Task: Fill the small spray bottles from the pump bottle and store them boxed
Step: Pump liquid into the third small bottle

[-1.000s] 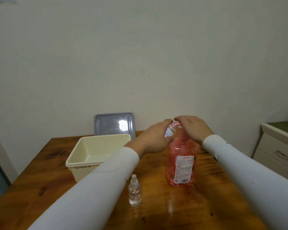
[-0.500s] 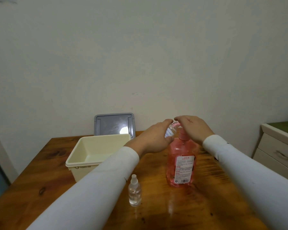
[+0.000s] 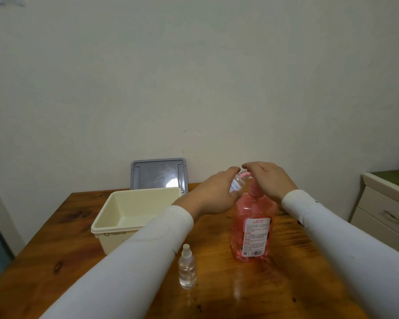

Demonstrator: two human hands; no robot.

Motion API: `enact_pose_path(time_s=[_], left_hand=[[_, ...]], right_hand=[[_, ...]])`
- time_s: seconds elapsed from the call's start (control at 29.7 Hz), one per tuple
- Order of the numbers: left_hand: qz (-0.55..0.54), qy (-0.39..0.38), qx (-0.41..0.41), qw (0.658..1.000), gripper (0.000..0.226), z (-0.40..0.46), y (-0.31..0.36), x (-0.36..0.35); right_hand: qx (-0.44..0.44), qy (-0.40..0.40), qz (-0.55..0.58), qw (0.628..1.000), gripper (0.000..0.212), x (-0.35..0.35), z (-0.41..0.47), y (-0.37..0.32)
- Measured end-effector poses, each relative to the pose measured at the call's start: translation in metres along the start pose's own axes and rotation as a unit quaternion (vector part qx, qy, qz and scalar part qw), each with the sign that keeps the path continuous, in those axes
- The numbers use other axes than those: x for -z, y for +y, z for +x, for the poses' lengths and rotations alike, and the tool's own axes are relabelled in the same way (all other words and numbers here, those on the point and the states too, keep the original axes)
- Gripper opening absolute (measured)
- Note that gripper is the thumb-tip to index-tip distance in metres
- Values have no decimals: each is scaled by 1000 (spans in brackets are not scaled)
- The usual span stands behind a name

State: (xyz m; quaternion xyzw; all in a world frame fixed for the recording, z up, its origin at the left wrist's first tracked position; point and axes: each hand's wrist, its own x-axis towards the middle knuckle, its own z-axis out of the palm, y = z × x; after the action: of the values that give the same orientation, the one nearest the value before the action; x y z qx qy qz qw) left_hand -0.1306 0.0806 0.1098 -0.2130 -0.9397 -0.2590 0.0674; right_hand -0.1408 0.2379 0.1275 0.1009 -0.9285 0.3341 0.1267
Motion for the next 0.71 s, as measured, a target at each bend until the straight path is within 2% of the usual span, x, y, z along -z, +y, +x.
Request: enact_pose_path(time_s=[0.71], left_hand=[[-2,-4,-8,1000,60,0,0,2]], right_hand=[[-5,0,35,999,40,-3,2,3]])
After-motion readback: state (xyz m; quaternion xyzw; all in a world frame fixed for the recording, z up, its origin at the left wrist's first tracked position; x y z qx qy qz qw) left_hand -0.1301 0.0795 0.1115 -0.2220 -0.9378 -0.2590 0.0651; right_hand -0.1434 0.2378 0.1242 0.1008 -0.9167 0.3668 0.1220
